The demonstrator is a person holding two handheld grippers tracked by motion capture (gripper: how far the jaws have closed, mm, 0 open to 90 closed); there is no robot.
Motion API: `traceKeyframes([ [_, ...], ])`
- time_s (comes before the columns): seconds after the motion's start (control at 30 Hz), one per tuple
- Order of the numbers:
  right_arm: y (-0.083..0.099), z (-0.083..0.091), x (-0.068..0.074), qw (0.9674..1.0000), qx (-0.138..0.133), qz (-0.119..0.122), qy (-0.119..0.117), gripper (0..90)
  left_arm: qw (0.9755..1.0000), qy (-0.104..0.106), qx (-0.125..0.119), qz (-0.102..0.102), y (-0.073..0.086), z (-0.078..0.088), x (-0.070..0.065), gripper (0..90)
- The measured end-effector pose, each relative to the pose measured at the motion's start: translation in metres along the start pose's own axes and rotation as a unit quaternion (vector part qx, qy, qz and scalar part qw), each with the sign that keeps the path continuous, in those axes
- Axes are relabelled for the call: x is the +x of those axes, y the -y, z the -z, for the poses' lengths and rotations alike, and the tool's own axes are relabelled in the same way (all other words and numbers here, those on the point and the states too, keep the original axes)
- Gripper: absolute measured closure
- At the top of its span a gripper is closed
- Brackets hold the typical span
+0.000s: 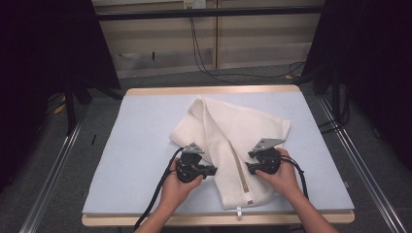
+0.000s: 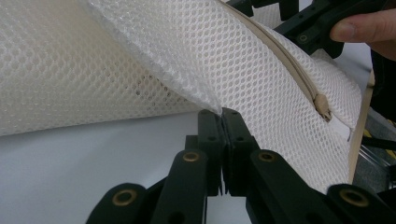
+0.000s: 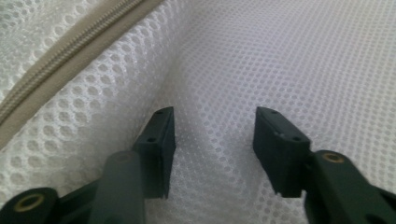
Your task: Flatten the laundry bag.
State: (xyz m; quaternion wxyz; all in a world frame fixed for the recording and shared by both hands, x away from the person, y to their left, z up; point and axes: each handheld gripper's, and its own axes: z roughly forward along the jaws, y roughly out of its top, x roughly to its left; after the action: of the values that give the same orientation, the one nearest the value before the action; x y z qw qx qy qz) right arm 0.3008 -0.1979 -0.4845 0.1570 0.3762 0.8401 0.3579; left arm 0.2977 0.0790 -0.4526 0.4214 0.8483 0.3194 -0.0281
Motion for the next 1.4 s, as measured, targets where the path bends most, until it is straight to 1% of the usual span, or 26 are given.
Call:
traceKeyframes([
  [0.03,0.000,0.000,0.000,1.0000,-0.002,-0.001,-0.003,56.1,1.0000,0.000,-0.001,0.001,0.000,0.000,0.000,87.8],
  [0.1,0.001,0.000,0.002,0.9999,-0.006,0.004,-0.013,78.5,1.0000,0.001,0.000,0.001,0.000,0.000,0.000,87.6],
  [0.13,0.001,0.000,0.002,0.9998,-0.007,0.004,-0.016,83.8,1.0000,0.001,0.001,0.001,0.000,0.000,0.000,87.6],
  [0.17,0.000,-0.001,0.001,0.9996,-0.006,0.002,-0.028,85.8,1.0000,0.002,0.000,0.002,0.000,0.000,0.000,87.5],
  [0.2,-0.001,0.000,0.001,0.9996,0.000,-0.002,-0.028,88.3,1.0000,0.002,0.001,0.001,0.000,0.000,0.000,87.5],
  [0.23,-0.002,-0.001,0.001,0.9997,0.000,0.003,-0.025,89.5,1.0000,0.001,0.001,0.002,0.000,0.001,-0.001,87.6],
  [0.27,-0.003,-0.001,0.002,0.9997,0.004,0.002,-0.023,90.0,1.0000,0.002,0.000,0.002,0.000,0.001,-0.001,87.5],
  [0.3,-0.004,-0.001,0.003,0.9999,0.008,-0.003,-0.015,90.0,1.0000,0.004,-0.001,0.003,0.000,0.001,-0.001,87.5],
  [0.4,-0.005,-0.001,0.004,0.9998,0.010,-0.009,-0.013,90.0,1.0000,0.003,-0.005,0.005,0.000,0.003,-0.001,87.2],
  [0.5,-0.006,-0.002,0.003,0.9999,0.006,-0.012,0.007,90.0,0.9999,0.006,-0.009,0.003,-0.001,0.004,-0.001,87.2],
  [0.6,-0.007,-0.004,-0.002,0.9994,0.006,-0.019,0.028,90.0,0.9999,0.007,-0.012,0.000,-0.003,0.004,-0.002,87.4],
  [0.63,-0.007,-0.005,-0.004,0.9994,0.004,-0.020,0.029,90.0,0.9998,0.007,-0.016,0.002,-0.003,0.003,-0.002,87.4],
  [0.67,-0.008,-0.005,-0.004,0.9989,0.005,-0.021,0.041,90.0,0.9998,0.009,-0.016,0.001,-0.004,0.003,-0.002,87.5],
  [0.73,-0.008,-0.006,-0.008,0.9985,0.001,-0.032,0.044,90.0,0.9998,0.012,-0.016,0.001,-0.004,0.003,-0.002,87.5],
  [0.77,-0.008,-0.005,-0.010,0.9979,0.001,-0.028,0.058,90.0,0.9998,0.013,-0.017,0.001,-0.004,0.003,-0.003,87.5],
  [0.83,-0.007,-0.005,-0.016,0.9973,-0.003,-0.043,0.060,90.0,0.9998,0.013,-0.015,-0.001,-0.003,0.003,-0.005,87.4],
  [0.87,-0.006,-0.005,-0.018,0.9966,-0.001,-0.039,0.072,90.0,0.9998,0.013,-0.017,-0.003,-0.003,0.003,-0.006,87.4],
  [0.97,-0.004,-0.003,-0.024,0.9954,-0.013,-0.051,0.081,90.0,0.9997,0.011,-0.019,-0.007,-0.001,0.004,-0.007,87.3],
  [1.03,-0.004,-0.003,-0.025,0.9957,-0.022,-0.058,0.068,90.0,0.9998,0.008,-0.017,-0.004,0.000,0.005,-0.007,87.1],
  [1.07,-0.004,-0.001,-0.024,0.9957,-0.035,-0.056,0.066,89.6,0.9998,0.009,-0.017,-0.004,0.000,0.005,-0.007,87.1],
  [1.13,-0.006,0.002,-0.023,0.9954,-0.046,-0.060,0.059,87.8,0.9998,0.010,-0.017,-0.004,0.001,0.005,-0.007,87.1],
  [1.17,-0.007,0.005,-0.022,0.9944,-0.052,-0.066,0.063,88.1,0.9999,0.009,-0.013,-0.005,0.002,0.005,-0.007,87.1],
  [1.23,-0.010,0.009,-0.020,0.9947,-0.058,-0.063,0.058,87.7,0.9999,0.009,-0.013,-0.005,0.004,0.006,-0.007,87.1],
  [1.27,-0.011,0.011,-0.019,0.9941,-0.064,-0.065,0.059,86.7,0.9999,0.007,-0.010,-0.005,0.005,0.008,-0.007,87.0],
  [1.37,-0.014,0.015,-0.015,0.9930,-0.086,-0.070,0.041,86.5,0.9998,0.013,-0.012,0.003,0.008,0.012,-0.005,86.3],
  [1.4,-0.016,0.016,-0.012,0.9931,-0.091,-0.070,0.023,86.6,0.9998,0.014,-0.012,0.001,0.009,0.013,-0.004,85.2],
])
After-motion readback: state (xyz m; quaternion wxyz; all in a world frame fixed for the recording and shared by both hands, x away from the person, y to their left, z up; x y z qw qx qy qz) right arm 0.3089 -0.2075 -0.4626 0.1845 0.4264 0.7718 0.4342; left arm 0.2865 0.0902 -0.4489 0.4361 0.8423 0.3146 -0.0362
